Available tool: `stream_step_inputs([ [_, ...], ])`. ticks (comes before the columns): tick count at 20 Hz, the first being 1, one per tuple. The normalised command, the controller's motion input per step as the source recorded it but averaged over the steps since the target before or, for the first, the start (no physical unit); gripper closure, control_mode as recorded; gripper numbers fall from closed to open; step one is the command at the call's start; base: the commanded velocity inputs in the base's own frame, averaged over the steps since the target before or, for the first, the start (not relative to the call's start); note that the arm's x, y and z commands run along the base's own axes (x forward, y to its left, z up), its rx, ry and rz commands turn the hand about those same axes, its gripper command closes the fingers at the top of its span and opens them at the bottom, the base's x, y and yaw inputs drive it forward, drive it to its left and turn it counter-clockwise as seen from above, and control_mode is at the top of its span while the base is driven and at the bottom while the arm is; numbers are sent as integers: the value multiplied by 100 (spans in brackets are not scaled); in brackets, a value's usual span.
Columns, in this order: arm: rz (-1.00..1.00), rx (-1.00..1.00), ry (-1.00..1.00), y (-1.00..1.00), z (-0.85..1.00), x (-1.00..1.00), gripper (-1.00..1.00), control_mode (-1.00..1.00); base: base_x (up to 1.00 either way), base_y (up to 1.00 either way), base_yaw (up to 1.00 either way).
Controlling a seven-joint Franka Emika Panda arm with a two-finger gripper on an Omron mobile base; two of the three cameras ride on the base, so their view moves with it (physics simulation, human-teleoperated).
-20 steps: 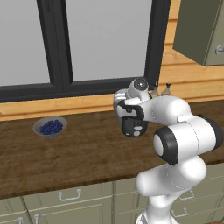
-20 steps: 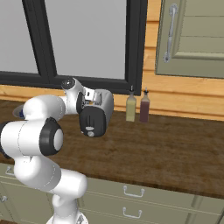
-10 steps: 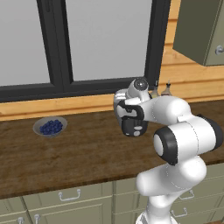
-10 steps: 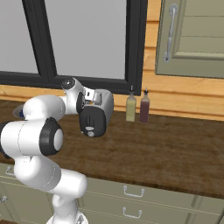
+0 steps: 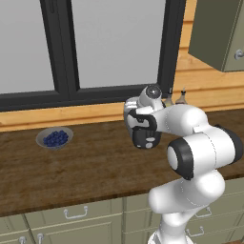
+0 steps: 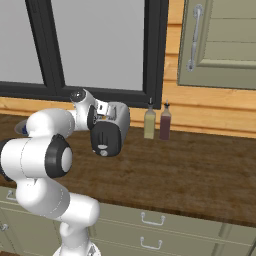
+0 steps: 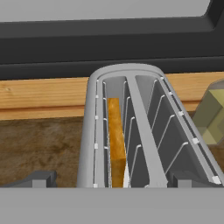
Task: Start the toaster. Once the lever pops up, take the bread to the plate on the dining counter.
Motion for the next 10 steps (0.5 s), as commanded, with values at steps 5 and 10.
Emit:
stream_step_inputs([
  [5, 0, 0, 0, 0, 0, 0, -100, -100, 0, 0, 0],
  [10, 0, 0, 0, 0, 0, 0, -100, -100, 0, 0, 0],
])
